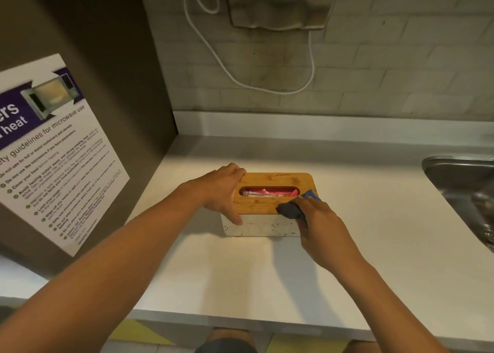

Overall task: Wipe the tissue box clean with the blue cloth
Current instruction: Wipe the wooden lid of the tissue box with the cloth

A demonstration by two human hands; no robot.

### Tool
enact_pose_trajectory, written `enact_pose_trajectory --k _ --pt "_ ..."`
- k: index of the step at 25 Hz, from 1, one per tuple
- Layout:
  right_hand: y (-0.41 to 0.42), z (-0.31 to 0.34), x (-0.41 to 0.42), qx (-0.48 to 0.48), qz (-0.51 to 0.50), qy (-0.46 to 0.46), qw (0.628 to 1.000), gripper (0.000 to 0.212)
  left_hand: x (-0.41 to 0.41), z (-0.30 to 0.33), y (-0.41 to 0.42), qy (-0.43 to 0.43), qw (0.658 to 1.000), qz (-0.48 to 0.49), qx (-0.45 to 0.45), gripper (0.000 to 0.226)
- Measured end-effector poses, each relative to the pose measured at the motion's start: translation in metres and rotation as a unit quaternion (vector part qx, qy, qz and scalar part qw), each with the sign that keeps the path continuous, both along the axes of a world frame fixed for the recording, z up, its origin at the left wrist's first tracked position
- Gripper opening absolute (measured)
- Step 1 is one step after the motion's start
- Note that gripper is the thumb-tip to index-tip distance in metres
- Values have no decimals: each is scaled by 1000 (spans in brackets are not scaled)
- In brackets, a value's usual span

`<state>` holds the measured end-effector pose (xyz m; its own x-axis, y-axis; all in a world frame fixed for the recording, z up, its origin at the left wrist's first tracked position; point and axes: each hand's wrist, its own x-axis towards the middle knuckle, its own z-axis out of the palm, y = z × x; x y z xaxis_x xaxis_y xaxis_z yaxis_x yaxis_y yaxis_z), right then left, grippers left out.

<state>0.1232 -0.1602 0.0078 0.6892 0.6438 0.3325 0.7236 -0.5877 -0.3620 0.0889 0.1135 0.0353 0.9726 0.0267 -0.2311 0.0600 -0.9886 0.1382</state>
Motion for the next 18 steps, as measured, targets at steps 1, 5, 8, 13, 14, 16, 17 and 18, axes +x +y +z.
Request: enact_pose_trajectory --k 1,5,8,13,14,16,17,18 --pt "6 2 -4 5 -4 -2 1000 23 0 -2 1 -1 1000 0 -11 125" --pt "21 -7 -27 3 8 6 1000 33 -5 -7 2 -17 999 9 -47 128" --pt "2 -8 -16 8 1 4 1000 31 -7 -10 3 -25 997 17 -73 129" --pt "13 2 3 11 -25 9 1000 15 -6 -12 0 -30 995 26 -95 125" --pt "19 1 -3 10 -14 6 1000 16 -6 -12 0 -31 995 27 -96 125" --pt "22 -4 -16 -6 9 -4 1000 22 -7 -13 0 -34 994 29 -96 126" --pt "18 -5 -19 -14 17 -11 1000 25 -7 -13 0 -36 994 28 -96 126" --pt "12 -5 -18 -18 23 -16 999 26 -7 -12 0 -36 994 26 -96 126"
